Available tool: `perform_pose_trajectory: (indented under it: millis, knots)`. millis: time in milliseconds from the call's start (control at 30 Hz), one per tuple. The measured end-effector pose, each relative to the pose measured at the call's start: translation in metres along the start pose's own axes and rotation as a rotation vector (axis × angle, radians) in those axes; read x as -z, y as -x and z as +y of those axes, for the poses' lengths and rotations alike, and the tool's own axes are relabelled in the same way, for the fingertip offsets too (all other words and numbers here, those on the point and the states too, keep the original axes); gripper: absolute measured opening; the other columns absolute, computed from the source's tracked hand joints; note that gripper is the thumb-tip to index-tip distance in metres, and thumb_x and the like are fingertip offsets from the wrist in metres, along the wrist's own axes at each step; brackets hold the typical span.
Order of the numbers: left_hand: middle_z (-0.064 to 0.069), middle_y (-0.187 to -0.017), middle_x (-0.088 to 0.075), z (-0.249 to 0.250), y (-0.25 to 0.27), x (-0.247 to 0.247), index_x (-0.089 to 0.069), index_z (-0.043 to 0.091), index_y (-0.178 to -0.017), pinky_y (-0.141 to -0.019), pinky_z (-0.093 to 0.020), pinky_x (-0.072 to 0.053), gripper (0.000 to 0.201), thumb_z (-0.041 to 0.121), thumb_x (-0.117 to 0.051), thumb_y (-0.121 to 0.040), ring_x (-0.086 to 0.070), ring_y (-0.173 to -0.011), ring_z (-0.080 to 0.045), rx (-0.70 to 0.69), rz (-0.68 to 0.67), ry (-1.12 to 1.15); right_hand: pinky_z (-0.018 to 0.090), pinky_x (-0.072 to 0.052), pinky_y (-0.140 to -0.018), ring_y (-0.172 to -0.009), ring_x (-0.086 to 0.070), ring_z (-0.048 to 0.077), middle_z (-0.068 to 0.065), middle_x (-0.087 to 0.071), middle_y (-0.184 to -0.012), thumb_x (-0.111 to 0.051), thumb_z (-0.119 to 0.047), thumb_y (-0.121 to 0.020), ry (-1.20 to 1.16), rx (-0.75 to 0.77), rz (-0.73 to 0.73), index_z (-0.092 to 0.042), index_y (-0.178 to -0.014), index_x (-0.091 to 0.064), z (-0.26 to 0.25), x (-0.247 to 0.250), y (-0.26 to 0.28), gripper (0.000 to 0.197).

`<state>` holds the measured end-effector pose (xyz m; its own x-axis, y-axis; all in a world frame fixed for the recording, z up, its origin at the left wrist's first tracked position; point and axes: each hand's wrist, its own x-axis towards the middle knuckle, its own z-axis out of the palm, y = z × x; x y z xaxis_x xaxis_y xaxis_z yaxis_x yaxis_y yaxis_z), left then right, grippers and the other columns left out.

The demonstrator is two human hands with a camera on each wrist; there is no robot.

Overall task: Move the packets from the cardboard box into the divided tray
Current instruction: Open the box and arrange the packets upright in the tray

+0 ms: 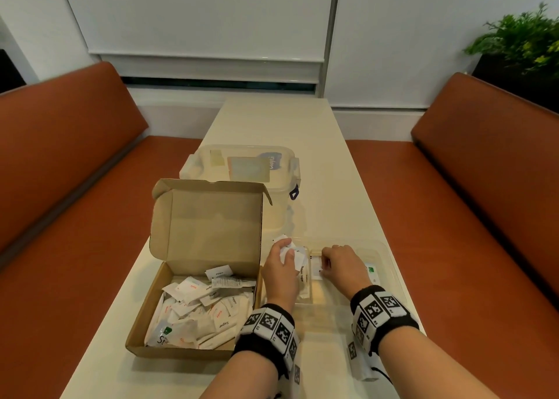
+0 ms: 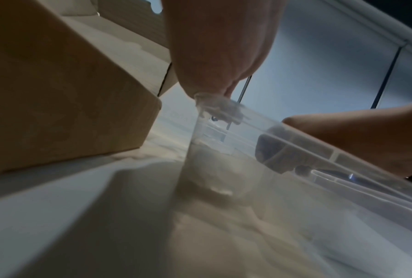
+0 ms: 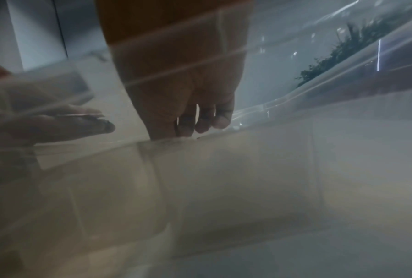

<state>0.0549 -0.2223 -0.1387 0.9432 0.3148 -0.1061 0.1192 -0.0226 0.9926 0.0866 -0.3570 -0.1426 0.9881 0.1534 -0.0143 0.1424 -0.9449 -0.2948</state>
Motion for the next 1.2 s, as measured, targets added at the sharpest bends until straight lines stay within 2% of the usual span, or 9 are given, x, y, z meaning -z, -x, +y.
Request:
perform_pose_trajectory:
  millis: [200,367,467,600,733,933,1000,1100,1200]
  knots:
    - [-0.002,-0.124,-0.058,0.0,0.001,0.001,-0.06,0.017,-0.118,-0.1,-0.045,-0.047,0.025,0.011,-0.046,-0.098,-0.056,-0.116,-0.023,0.002,-0.002,0.006,0.026,-0.041,-0.066,-0.083,-0.051,0.019,0.002,-0.058,-0.084,-0.062,-0.015,-0.082,-0.031,-0.009,-0.01,-0.018,-0.076,-0.05,-0.002,0.002,0.0,0.014]
    - [-0.002,-0.124,-0.059,0.007,0.005,0.003,-0.059,0.021,-0.119,-0.098,-0.047,-0.047,0.028,0.008,-0.045,-0.097,-0.057,-0.115,-0.026,-0.004,-0.061,0.038,0.017,-0.039,-0.059,-0.064,-0.052,0.005,-0.008,-0.061,-0.072,-0.063,-0.024,-0.088,-0.515,-0.073,0.166,-0.016,-0.081,-0.065,-0.015,0.016,0.002,0.01]
    - [-0.002,-0.117,-0.06,0.013,0.008,0.004,-0.058,0.025,-0.12,-0.089,-0.048,-0.053,0.031,0.007,-0.045,-0.097,-0.063,-0.102,-0.029,-0.005,-0.116,0.077,0.017,-0.043,-0.06,-0.059,-0.052,0.004,-0.007,-0.062,-0.066,-0.067,-0.02,-0.085,-0.709,-0.097,0.106,-0.018,-0.078,-0.068,-0.024,0.025,0.002,0.007]
    - [0.003,-0.114,-0.058,0.018,0.01,0.003,-0.059,0.024,-0.117,-0.081,-0.042,-0.057,0.03,0.007,-0.043,-0.098,-0.063,-0.096,-0.024,-0.007,-0.125,0.117,0.017,-0.045,-0.054,-0.055,-0.052,0.008,0.0,-0.062,-0.064,-0.07,-0.012,-0.082,-0.803,-0.124,0.082,-0.016,-0.072,-0.065,-0.026,0.034,0.005,0.012]
    - [-0.009,-0.116,-0.059,0.019,0.008,0.001,-0.062,0.013,-0.112,-0.077,-0.033,-0.058,0.027,0.005,-0.04,-0.1,-0.061,-0.104,-0.025,0.021,-0.109,0.186,0.02,-0.046,-0.055,-0.059,-0.055,0.012,0.007,-0.066,-0.071,-0.067,-0.013,-0.086,-0.861,-0.138,0.087,-0.012,-0.077,-0.064,-0.022,0.038,0.008,0.009]
    - [-0.011,-0.12,-0.06,0.017,0.008,-0.004,-0.062,0.017,-0.116,-0.086,-0.039,-0.056,0.031,0.003,-0.041,-0.098,-0.063,-0.105,-0.026,0.036,-0.116,0.168,0.015,-0.047,-0.054,-0.067,-0.058,0.01,0.01,-0.068,-0.085,-0.06,-0.012,-0.091,-0.866,-0.14,0.097,-0.012,-0.085,-0.063,-0.014,0.04,0.015,0.007]
    - [-0.01,-0.119,-0.059,0.017,0.009,-0.008,-0.063,0.02,-0.112,-0.08,-0.037,-0.058,0.034,-0.001,-0.041,-0.097,-0.063,-0.103,-0.026,0.057,-0.145,0.227,0.015,-0.05,-0.055,-0.07,-0.061,0.011,0.011,-0.066,-0.087,-0.056,-0.009,-0.093,-0.897,-0.134,0.087,-0.009,-0.09,-0.064,-0.012,0.042,0.017,0.009]
    - [-0.011,-0.119,-0.058,0.016,0.007,-0.012,-0.063,0.02,-0.109,-0.068,-0.026,-0.058,0.038,-0.007,-0.042,-0.094,-0.062,-0.102,-0.025,0.075,-0.135,0.28,0.016,-0.052,-0.054,-0.072,-0.061,0.012,0.006,-0.062,-0.084,-0.052,-0.006,-0.094,-0.921,-0.156,0.151,-0.008,-0.09,-0.064,-0.007,0.047,0.019,0.013]
    - [-0.005,-0.117,-0.053,0.014,0.005,-0.016,-0.063,0.015,-0.109,-0.064,-0.021,-0.057,0.033,-0.005,-0.04,-0.096,-0.056,-0.106,-0.022,0.083,-0.116,0.3,0.012,-0.047,-0.051,-0.065,-0.056,0.008,-0.002,-0.061,-0.074,-0.054,-0.006,-0.092,-0.94,-0.209,0.296,-0.01,-0.087,-0.064,0.003,0.052,0.02,0.013]
